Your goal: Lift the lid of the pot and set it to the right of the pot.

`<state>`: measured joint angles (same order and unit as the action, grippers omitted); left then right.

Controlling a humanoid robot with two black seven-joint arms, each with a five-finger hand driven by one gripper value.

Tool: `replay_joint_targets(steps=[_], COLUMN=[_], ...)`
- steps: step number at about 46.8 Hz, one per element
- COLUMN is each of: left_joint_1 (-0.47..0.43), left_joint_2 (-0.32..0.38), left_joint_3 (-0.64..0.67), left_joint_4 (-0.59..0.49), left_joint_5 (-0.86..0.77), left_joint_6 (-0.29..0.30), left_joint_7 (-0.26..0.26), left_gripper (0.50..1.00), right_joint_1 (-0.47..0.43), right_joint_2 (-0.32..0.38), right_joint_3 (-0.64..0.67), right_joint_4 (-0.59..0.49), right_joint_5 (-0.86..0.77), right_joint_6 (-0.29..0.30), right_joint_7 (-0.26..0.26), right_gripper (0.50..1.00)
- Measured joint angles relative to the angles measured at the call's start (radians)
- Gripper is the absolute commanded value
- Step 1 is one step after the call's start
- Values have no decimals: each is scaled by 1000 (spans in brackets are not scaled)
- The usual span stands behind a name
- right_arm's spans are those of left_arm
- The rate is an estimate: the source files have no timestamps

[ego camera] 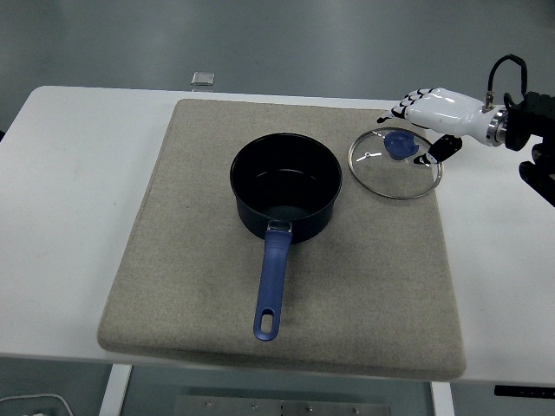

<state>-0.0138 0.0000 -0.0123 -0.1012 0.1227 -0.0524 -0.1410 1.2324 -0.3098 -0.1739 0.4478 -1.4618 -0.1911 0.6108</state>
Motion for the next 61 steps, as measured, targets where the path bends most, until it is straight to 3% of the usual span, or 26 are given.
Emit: replay_joint_targets(steps=[44,61], left_joint_1=[0,0], left_joint_2=[0,0], left_joint_3=[0,0], left_joint_4=[0,0], left_joint_5=[0,0], left_joint_6=[0,0], left_joint_7=[1,0], left_gripper=[1000,1000], right_joint_1=[70,101], right_joint_2=[-29,-25], right_joint_3=[7,11], right_joint_4=[2,2], right_joint_5=[11,216], right_joint_6=[-2,0], right_joint_7=[0,0], right_gripper=[899,899])
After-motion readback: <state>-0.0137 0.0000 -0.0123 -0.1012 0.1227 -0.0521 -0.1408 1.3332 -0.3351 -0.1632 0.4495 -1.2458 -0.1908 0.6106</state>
